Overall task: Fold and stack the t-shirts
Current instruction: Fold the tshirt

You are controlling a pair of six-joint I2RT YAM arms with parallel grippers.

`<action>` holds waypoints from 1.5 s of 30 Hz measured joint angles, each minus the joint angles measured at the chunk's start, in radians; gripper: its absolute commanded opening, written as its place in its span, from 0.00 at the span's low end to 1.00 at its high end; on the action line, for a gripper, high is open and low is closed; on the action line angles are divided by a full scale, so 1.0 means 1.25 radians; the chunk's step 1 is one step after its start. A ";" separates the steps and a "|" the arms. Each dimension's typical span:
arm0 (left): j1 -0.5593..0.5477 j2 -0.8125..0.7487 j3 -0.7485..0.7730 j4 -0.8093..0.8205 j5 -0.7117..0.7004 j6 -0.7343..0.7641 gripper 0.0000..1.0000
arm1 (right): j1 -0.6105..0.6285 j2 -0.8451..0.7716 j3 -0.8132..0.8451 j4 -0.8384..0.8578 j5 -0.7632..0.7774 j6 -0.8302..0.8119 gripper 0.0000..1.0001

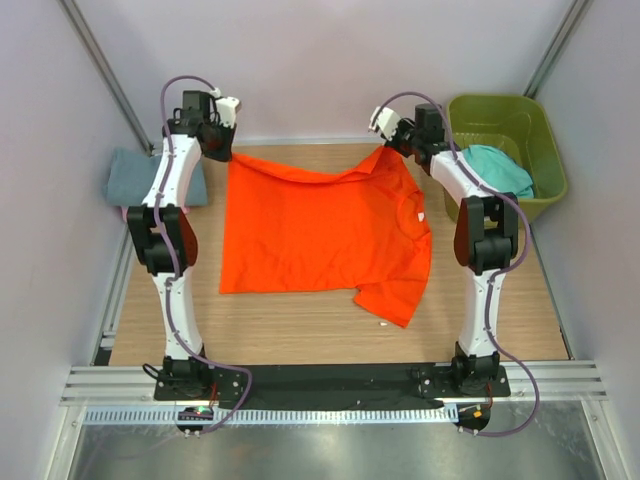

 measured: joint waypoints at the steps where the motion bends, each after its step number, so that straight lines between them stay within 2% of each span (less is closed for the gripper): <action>1: 0.000 0.006 0.020 0.000 -0.001 -0.002 0.00 | -0.002 -0.015 -0.004 0.003 0.006 -0.005 0.01; 6: 0.000 0.023 0.089 -0.001 -0.003 -0.024 0.00 | -0.006 -0.088 -0.019 0.011 0.042 -0.002 0.02; 13: -0.012 0.013 0.110 -0.022 0.005 -0.057 0.00 | -0.007 -0.172 -0.025 -0.021 0.072 0.155 0.02; 19: -0.031 -0.039 0.115 -0.086 0.020 -0.080 0.00 | 0.004 -0.316 -0.150 -0.058 0.092 0.222 0.02; 25: -0.033 -0.170 0.007 -0.094 0.028 -0.085 0.00 | 0.025 -0.413 -0.246 -0.087 0.114 0.243 0.01; 31: -0.018 -0.283 -0.172 -0.084 0.031 -0.086 0.00 | 0.029 -0.439 -0.298 -0.122 0.126 0.249 0.01; 40: 0.002 -0.291 -0.308 -0.120 0.032 -0.072 0.00 | 0.023 -0.450 -0.343 -0.158 0.140 0.270 0.01; 45: 0.002 -0.301 -0.371 -0.129 0.038 -0.060 0.00 | 0.022 -0.510 -0.410 -0.185 0.138 0.285 0.01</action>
